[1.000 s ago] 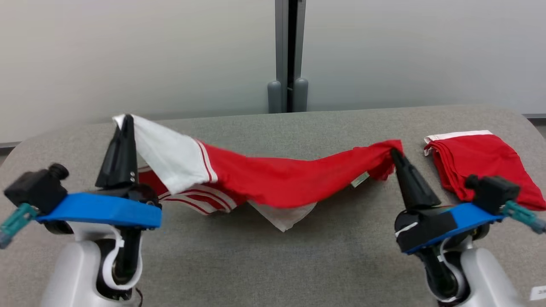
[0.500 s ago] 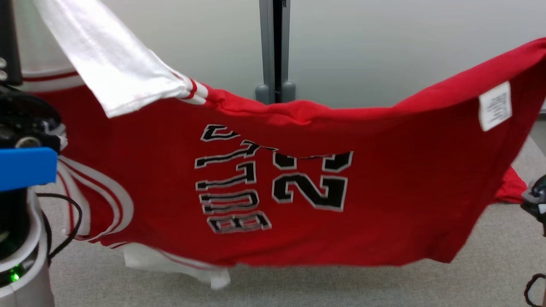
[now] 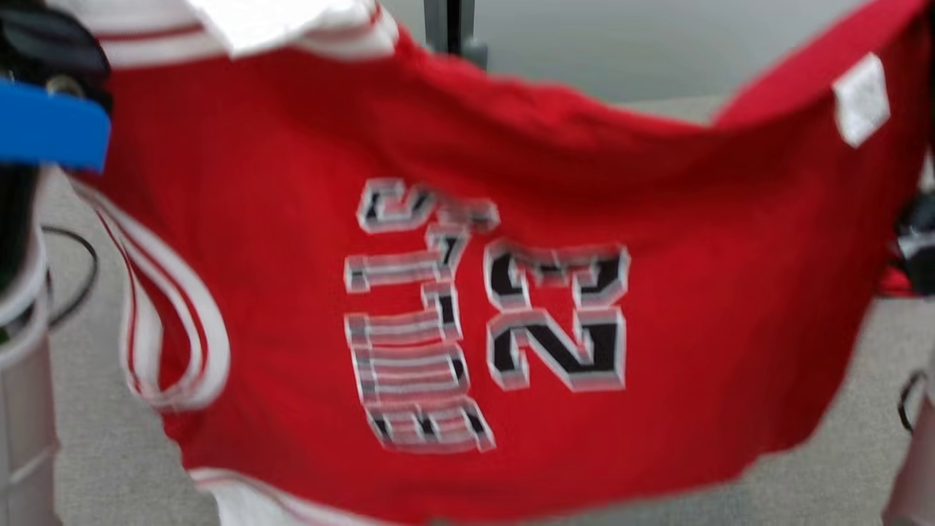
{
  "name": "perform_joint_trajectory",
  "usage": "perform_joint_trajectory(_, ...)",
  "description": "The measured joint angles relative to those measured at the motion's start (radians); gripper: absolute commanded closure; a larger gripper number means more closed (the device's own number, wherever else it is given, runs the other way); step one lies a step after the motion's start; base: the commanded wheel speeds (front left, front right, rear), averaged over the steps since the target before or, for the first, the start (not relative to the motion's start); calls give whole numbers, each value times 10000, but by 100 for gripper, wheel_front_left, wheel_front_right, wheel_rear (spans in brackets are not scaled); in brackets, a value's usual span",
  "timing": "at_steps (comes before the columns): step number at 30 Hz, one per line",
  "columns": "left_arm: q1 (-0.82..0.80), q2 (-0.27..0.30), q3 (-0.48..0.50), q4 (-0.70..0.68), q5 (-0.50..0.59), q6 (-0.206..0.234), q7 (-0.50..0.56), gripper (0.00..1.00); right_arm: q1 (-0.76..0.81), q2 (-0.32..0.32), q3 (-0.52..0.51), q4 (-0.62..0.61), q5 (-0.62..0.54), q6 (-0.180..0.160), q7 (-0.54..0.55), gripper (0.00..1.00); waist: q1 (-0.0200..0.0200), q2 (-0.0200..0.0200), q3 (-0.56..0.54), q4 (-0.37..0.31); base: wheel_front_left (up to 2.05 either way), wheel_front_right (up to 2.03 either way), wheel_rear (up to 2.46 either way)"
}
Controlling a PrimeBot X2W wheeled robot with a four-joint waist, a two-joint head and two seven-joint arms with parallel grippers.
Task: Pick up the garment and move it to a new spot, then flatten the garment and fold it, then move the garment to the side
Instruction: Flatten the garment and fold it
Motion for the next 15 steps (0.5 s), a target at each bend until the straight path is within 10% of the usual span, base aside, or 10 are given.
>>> perform_joint_trajectory(15, -5491, -259, -1133, 5939, 2600, -738, -2243, 100, -7157, 10, 330, 7860, -3634, 0, -2146, 100, 0, 0, 2071, 164, 0, 0, 0)
